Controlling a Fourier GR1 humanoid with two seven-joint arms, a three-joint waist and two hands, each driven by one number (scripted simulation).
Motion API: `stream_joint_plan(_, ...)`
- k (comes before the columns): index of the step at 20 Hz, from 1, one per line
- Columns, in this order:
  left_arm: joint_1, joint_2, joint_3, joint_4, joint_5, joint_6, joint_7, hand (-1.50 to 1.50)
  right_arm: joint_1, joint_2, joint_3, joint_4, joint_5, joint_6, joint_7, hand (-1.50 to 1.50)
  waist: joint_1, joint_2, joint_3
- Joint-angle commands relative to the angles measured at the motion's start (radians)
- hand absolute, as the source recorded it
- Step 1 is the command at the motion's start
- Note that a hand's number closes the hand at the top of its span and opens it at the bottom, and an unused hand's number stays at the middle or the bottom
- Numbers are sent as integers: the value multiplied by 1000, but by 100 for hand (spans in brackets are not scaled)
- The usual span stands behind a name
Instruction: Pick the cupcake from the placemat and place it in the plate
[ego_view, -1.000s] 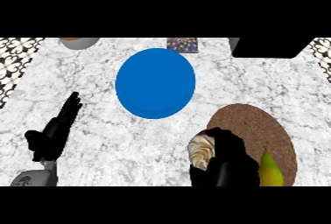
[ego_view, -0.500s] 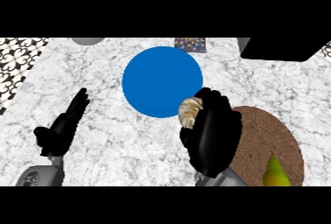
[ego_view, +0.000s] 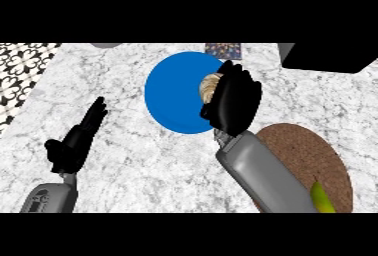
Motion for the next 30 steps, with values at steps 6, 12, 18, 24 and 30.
stream_joint_plan(6, 0, -17, -18, 0, -10, 2, -3, 0, -80, 11, -178, 206, -31, -297, 188, -150, 16, 6, 2)
stream_joint_plan(12, -32, -1, 0, 4, 2, -9, 2, 0, -128, 11, -237, 284, -97, -419, 176, -150, 26, 4, 2)
stream_joint_plan(18, -19, -6, -2, 14, -11, 5, -2, 0, -99, 12, -291, 255, -53, -698, 97, -150, 5, -1, 3)
stream_joint_plan(24, 14, 2, 11, 8, -9, 11, -3, 0, 20, 12, -272, 154, -110, -948, 58, -150, -28, -22, 4)
stream_joint_plan(30, 58, 17, 53, 25, 16, 2, -35, 0, 250, 12, -97, 91, -100, -1151, 46, -150, -74, -25, 1)
